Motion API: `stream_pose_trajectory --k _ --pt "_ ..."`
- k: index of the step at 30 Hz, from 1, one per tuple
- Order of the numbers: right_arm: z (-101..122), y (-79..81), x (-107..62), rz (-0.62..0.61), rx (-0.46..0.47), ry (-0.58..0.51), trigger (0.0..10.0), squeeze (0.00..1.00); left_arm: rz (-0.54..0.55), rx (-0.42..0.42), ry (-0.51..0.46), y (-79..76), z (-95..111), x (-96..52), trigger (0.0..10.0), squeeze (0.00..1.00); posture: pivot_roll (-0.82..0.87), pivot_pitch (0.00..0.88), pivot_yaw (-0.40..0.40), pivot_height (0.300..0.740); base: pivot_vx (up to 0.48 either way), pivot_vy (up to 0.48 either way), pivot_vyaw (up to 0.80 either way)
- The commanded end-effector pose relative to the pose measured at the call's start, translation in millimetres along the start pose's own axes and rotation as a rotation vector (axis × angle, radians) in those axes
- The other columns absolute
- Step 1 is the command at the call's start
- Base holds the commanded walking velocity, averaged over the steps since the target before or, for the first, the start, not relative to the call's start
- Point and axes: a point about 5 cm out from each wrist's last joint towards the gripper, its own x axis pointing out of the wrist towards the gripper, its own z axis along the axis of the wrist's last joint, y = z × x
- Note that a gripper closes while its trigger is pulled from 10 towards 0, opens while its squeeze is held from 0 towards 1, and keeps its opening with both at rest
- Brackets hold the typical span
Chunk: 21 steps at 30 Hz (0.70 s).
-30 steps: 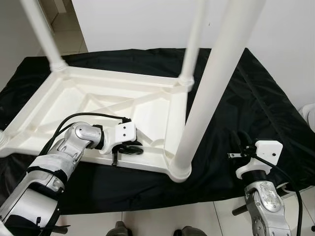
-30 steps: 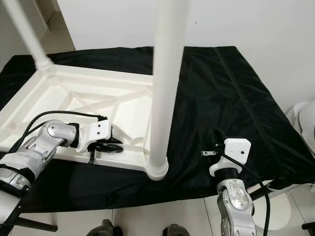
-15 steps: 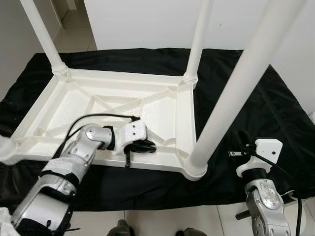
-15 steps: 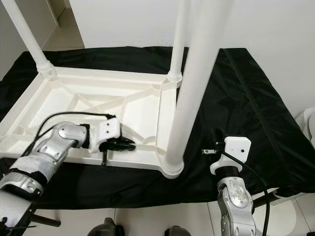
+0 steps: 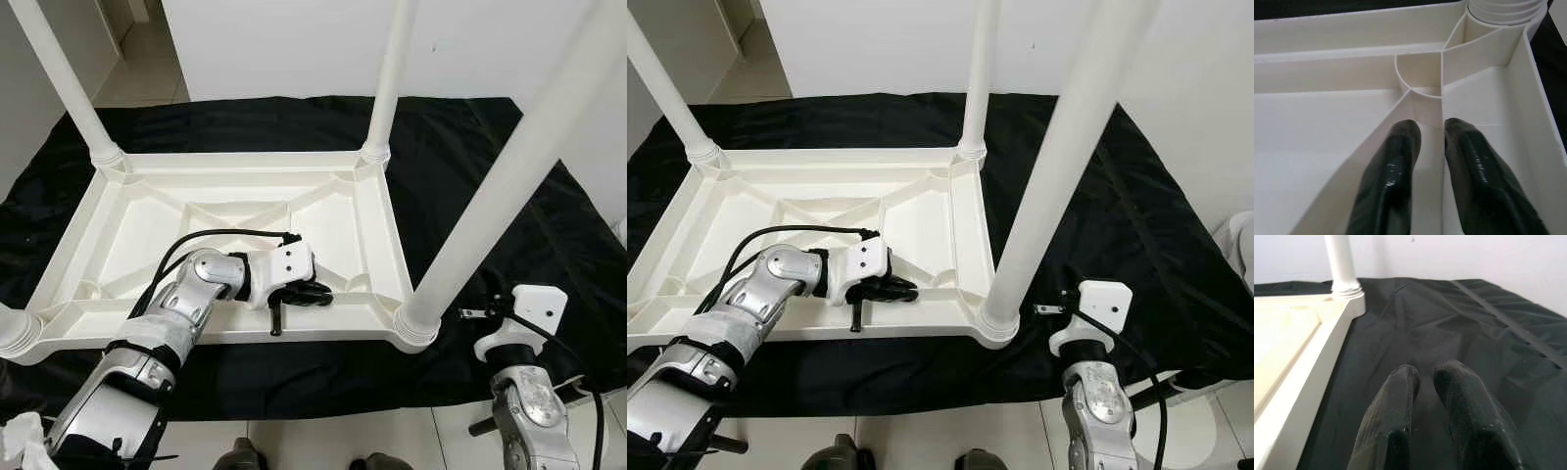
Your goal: Building children table
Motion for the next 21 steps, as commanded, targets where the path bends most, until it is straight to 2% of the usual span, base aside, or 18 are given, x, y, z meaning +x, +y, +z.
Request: stream_pose_trajectory --k 1,6,7,9,10,11,12,13,14,15,16,18,19,21 --pt "2.4 -1.9 -1.5 -0.019 0.007 -0.017 10.0 0.0 0.248 0.002 -0.009 16.5 1.5 -8.6 10.0 1.0 -0.03 0.037 0.051 0.74 0.0 0.0 0.0" --pt "5.2 -2.6 -1.8 -0.028 0.027 -0.04 10.0 0.0 0.276 0.042 0.013 21.6 2.8 -16.0 10.0 1.0 -0.02 0.04 0.054 0.74 0.0 0.0 0.0" --pt "6.8 -2.8 -3.1 -0.025 0.043 -0.052 10.0 0.0 0.289 0.051 0.014 24.9 4.4 -22.2 10.0 0.0 -0.02 0.039 0.055 0.74 0.0 0.0 0.0" --pt "6.8 -2.8 -3.1 -0.025 0.043 -0.052 10.0 0.0 0.289 0.051 0.014 24.9 4.4 -22.2 10.0 0.0 -0.02 0.039 0.055 0.74 0.0 0.0 0.0" --pt "8.7 -3.2 -5.2 -0.018 0.055 -0.064 10.0 0.0 0.306 0.052 -0.002 27.8 6.9 -31.6 10.0 0.0 -0.02 0.039 0.058 0.74 0.0 0.0 0.0" --pt "8.7 -3.2 -5.2 -0.018 0.055 -0.064 10.0 0.0 0.306 0.052 -0.002 27.8 6.9 -31.6 10.0 0.0 -0.02 0.039 0.058 0.74 0.0 0.0 0.0" --pt "9.5 -5.8 -8.7 -0.021 0.065 -0.067 10.0 0.0 0.324 0.032 -0.029 29.0 8.3 -43.8 10.0 0.0 -0.03 0.037 0.061 0.74 0.0 0.0 0.0" --pt "9.5 -5.8 -8.7 -0.021 0.065 -0.067 10.0 0.0 0.324 0.032 -0.029 29.0 8.3 -43.8 10.0 0.0 -0.03 0.037 0.061 0.74 0.0 0.0 0.0" --pt "9.9 -8.9 -13.0 -0.025 0.07 -0.069 10.0 0.0 0.351 0.021 -0.062 28.6 9.6 -56.0 10.0 0.0 -0.03 0.035 0.061 0.74 0.0 0.0 0.0" --pt "9.9 -8.9 -13.0 -0.025 0.07 -0.069 10.0 0.0 0.351 0.021 -0.062 28.6 9.6 -56.0 10.0 0.0 -0.03 0.035 0.061 0.74 0.0 0.0 0.0" --pt "10.4 -12.4 -19.3 -0.029 0.079 -0.068 10.0 0.0 0.382 -0.016 -0.095 26.0 9.8 -68.6 10.0 0.0 -0.02 0.031 0.057 0.74 0.0 0.0 0.0" --pt "11.0 -15.1 -28.6 -0.027 0.102 -0.064 10.0 0.0 0.413 -0.058 -0.174 16.7 13.8 -81.0 10.0 0.0 -0.02 0.028 0.053 0.74 0.0 0.0 0.0" --pt "11.0 -15.1 -28.6 -0.027 0.102 -0.064 10.0 0.0 0.413 -0.058 -0.174 16.7 13.8 -81.0 10.0 0.0 -0.02 0.028 0.053 0.74 0.0 0.0 0.0" --pt "12.0 -15.0 -34.2 -0.015 0.112 -0.061 10.0 0.0 0.416 -0.086 -0.246 4.2 20.8 -83.6 10.0 0.0 -0.02 0.023 0.056 0.74 0.0 0.0 0.0"
